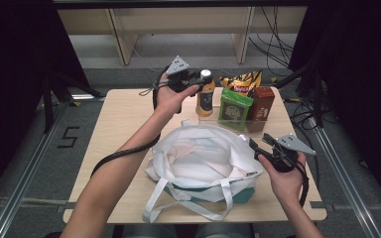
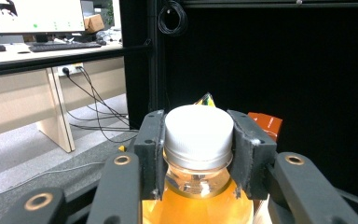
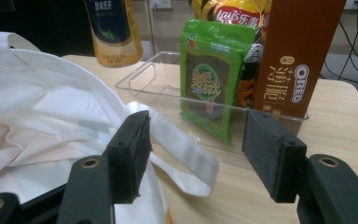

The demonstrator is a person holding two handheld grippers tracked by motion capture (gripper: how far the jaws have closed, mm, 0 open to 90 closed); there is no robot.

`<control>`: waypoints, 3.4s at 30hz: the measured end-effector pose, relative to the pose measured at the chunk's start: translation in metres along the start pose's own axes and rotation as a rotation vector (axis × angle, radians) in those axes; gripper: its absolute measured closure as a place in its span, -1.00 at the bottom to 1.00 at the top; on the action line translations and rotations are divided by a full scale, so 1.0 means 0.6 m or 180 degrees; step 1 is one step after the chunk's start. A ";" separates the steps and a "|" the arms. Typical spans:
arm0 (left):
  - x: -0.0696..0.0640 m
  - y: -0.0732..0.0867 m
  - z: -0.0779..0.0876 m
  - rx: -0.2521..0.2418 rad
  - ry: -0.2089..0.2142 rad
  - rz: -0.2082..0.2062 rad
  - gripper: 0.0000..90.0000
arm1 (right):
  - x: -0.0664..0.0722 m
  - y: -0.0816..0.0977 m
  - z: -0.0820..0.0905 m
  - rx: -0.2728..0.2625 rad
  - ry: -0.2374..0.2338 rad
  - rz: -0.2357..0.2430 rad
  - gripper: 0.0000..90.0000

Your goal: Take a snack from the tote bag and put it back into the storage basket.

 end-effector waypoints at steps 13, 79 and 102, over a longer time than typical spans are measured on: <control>0.002 0.013 -0.014 0.0082 -0.0009 -0.0007 0.31 | 0.001 0.000 0.000 -0.0009 -0.0008 -0.0023 -0.06; 0.005 0.060 -0.061 0.0395 -0.0077 -0.0114 0.31 | 0.007 0.004 -0.002 0.0064 -0.0075 -0.0072 -0.06; 0.007 0.087 -0.064 0.0538 -0.0101 -0.0197 0.31 | 0.004 0.003 -0.003 0.0051 -0.0081 -0.0003 -0.06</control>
Point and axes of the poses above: each handheld gripper's, and its own axes: z roughly backward along the jaws, y roughly out of its underside, x roughly to its left, the point moved 7 cm from there along -z, roughly forward along the jaws, and after that the axes turned 12 degrees about -y, right-handed, at the moved point
